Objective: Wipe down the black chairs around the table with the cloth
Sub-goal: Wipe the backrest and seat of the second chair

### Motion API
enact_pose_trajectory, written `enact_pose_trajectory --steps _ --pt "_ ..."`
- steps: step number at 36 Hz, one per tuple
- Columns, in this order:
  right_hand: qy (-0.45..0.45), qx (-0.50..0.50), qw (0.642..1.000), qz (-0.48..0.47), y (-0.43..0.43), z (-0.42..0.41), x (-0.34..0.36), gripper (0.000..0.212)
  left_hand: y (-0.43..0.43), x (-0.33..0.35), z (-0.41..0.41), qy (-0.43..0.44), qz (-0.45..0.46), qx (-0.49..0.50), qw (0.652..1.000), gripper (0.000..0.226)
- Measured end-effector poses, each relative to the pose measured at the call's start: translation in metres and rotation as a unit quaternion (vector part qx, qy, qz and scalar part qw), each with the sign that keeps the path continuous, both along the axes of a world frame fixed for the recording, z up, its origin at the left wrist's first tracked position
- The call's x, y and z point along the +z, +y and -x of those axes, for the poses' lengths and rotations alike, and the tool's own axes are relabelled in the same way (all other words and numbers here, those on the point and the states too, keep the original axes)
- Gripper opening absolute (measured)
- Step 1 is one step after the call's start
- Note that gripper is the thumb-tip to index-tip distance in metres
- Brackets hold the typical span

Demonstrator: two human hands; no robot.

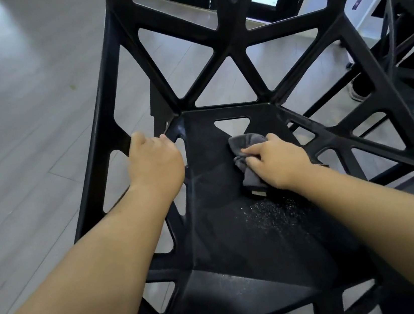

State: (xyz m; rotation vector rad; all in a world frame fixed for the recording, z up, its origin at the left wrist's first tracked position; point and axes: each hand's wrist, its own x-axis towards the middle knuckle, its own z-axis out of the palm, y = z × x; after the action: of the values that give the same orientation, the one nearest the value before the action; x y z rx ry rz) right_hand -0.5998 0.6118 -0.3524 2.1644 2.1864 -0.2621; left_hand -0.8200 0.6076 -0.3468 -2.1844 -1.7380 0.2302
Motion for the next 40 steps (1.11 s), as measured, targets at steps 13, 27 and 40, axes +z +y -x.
enact_pose_trajectory --steps 13,27,40 --pt "-0.114 -0.081 0.989 -0.05 0.002 -0.076 0.012 0.039 -0.005 -0.021 -0.017 -0.128 0.053 -0.148 0.979 0.034" --pt "-0.07 -0.036 0.995 -0.059 -0.008 -0.049 0.002 0.035 -0.001 -0.028 -0.022 -0.131 0.1 -0.146 0.976 0.044" --pt "0.001 -0.114 0.993 0.01 -0.019 0.0 -0.002 0.038 -0.002 -0.031 -0.023 -0.174 0.066 -0.17 0.968 0.034"
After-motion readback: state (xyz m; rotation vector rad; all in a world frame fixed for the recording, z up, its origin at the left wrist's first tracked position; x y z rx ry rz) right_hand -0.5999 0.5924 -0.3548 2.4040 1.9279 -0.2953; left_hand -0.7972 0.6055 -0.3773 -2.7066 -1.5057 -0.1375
